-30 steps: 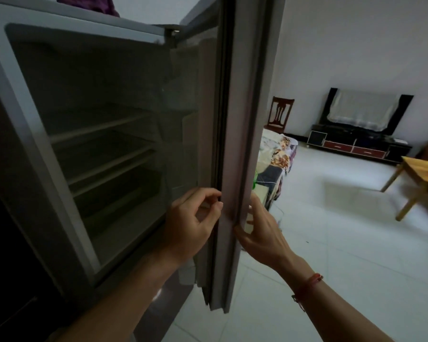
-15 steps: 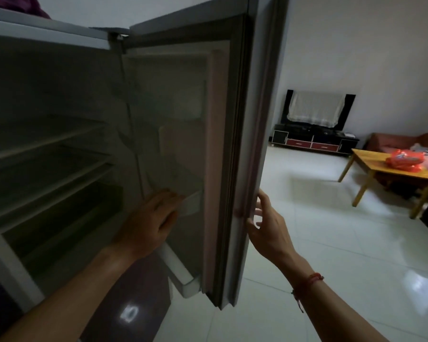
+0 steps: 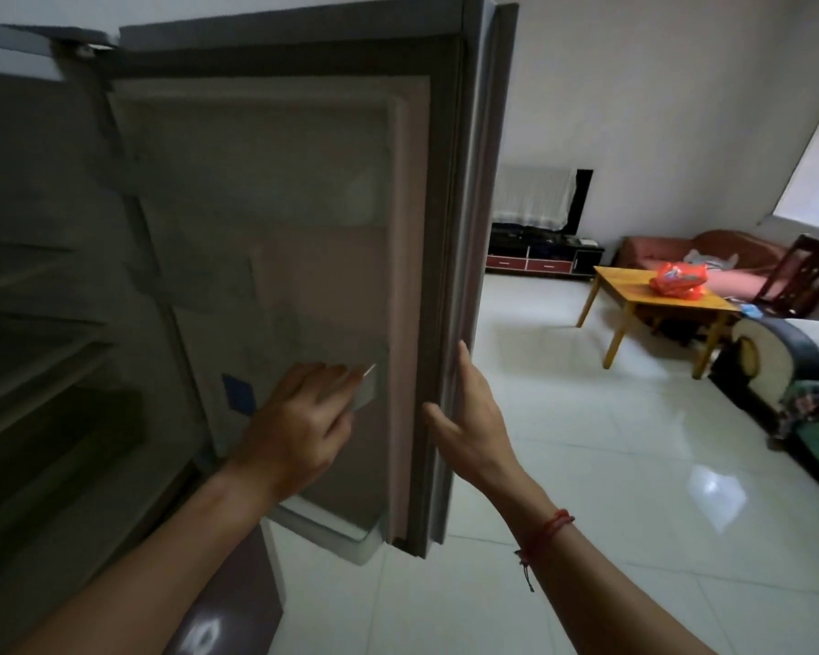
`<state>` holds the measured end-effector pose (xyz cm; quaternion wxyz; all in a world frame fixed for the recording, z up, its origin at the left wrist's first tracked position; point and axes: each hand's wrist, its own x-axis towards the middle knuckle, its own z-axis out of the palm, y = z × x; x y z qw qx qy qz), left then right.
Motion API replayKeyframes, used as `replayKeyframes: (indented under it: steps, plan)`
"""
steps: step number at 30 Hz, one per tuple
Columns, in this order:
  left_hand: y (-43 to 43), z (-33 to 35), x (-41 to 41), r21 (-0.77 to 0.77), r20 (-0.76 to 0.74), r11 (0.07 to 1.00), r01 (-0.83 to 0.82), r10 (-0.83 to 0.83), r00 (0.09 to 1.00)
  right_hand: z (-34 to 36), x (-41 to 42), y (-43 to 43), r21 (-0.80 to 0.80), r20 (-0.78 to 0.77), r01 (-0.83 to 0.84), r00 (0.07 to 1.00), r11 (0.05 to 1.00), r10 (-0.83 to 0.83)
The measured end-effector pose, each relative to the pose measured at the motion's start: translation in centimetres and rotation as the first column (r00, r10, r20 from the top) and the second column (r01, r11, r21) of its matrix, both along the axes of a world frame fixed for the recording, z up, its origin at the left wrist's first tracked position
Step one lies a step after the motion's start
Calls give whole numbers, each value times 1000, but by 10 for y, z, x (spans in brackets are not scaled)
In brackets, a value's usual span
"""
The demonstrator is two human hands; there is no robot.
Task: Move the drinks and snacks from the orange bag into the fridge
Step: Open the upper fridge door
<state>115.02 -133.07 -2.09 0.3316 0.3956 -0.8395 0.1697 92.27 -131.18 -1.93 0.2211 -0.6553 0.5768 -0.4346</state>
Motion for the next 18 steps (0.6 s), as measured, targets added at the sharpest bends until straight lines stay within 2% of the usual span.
replayKeyframes:
  steps: [8, 18]
  plan:
    - [-39, 4, -35, 156, 24, 988, -3, 0, 1000, 10, -17, -52, 92, 74, 3, 997, 996, -10]
    - [-96, 3, -53, 152, 149, 974, -170, 148, 978, 11, -42, -134, 111, 109, 37, 993, 993, -49]
